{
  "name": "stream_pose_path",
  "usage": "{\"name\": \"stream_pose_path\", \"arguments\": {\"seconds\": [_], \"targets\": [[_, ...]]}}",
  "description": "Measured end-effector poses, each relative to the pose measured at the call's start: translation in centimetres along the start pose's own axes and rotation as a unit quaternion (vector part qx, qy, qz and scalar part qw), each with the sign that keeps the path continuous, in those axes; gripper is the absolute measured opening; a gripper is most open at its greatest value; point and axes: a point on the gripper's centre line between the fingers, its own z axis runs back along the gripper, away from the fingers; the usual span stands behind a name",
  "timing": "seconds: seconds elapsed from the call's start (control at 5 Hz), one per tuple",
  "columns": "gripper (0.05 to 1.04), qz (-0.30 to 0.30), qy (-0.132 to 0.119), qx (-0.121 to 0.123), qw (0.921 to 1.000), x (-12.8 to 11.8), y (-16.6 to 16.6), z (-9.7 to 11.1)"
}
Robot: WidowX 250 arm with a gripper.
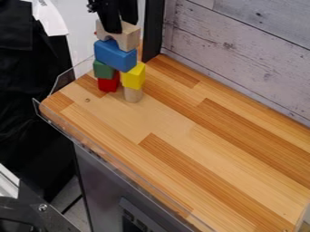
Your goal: Put the arc on the tower
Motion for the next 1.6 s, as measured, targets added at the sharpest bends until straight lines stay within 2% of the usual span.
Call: {"name": "stream_pose_path", "arguments": {"seconds": [0.2,0.4,0.6,0.8,1.0,1.2,1.4,1.6], "targets": [[0.894,-0.012,0.003,0.005,0.9999,-0.2,0.1,0.4],[1.007,-0.023,0.003,0.000,0.9997,-0.1,-0.1,1.1],[1.000,-0.048,-0.014,-0.008,0.9987,-0.2,-0.8,2.7],[1.000,-0.104,-0.057,0.014,0.9928,-0.6,-2.2,4.6],[1.000,-0.225,-0.117,0.064,0.9651,-4.0,-3.4,5.3],[1.000,-0.345,-0.112,0.087,0.9279,-7.4,-3.3,2.2],[1.000,-0.464,-0.091,0.074,0.8778,-9.3,-1.3,1.2],[1.000,-0.521,-0.062,0.074,0.8481,-9.4,-0.3,-0.1]]}}
